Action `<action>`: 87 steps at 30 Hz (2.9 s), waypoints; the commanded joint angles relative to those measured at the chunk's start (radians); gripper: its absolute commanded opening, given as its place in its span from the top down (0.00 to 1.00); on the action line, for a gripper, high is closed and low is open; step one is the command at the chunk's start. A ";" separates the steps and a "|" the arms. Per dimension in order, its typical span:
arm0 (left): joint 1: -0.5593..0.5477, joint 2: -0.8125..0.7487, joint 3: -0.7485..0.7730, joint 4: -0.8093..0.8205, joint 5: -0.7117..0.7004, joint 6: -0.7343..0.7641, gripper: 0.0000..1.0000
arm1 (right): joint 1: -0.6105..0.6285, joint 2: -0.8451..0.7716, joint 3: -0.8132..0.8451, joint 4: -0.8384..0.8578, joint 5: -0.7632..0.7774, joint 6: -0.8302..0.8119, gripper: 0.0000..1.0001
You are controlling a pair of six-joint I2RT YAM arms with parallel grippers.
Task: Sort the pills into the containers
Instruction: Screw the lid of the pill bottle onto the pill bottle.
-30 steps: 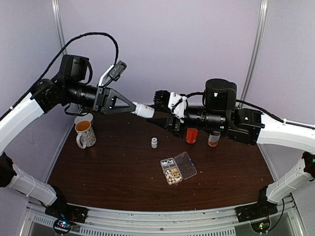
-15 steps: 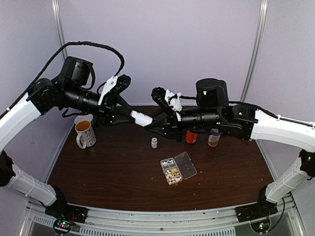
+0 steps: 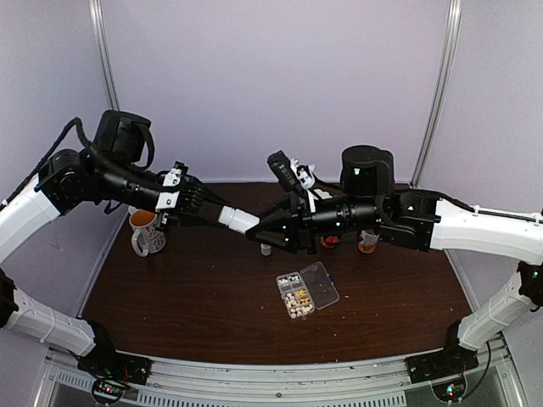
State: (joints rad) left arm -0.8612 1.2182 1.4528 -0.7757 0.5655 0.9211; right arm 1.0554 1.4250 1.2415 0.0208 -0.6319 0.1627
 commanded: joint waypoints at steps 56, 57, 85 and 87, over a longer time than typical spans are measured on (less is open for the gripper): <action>-0.108 -0.060 0.059 0.171 -0.345 -1.162 0.03 | 0.025 -0.310 -0.257 0.196 0.449 -0.458 1.00; -0.106 -0.050 0.070 0.161 -0.306 -1.180 0.02 | 0.037 -0.310 -0.262 0.210 0.475 -0.499 1.00; -0.002 0.047 0.037 0.217 0.121 -1.503 0.22 | 0.241 -0.181 -0.192 0.297 0.795 -0.926 1.00; -0.002 0.048 0.038 0.217 0.120 -1.503 0.22 | 0.242 -0.176 -0.190 0.296 0.796 -0.928 1.00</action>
State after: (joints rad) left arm -0.8673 1.2610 1.4986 -0.5930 0.6743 -0.5747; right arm 1.2911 1.2415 1.0130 0.2825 0.1375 -0.7559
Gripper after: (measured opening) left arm 0.781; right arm 0.321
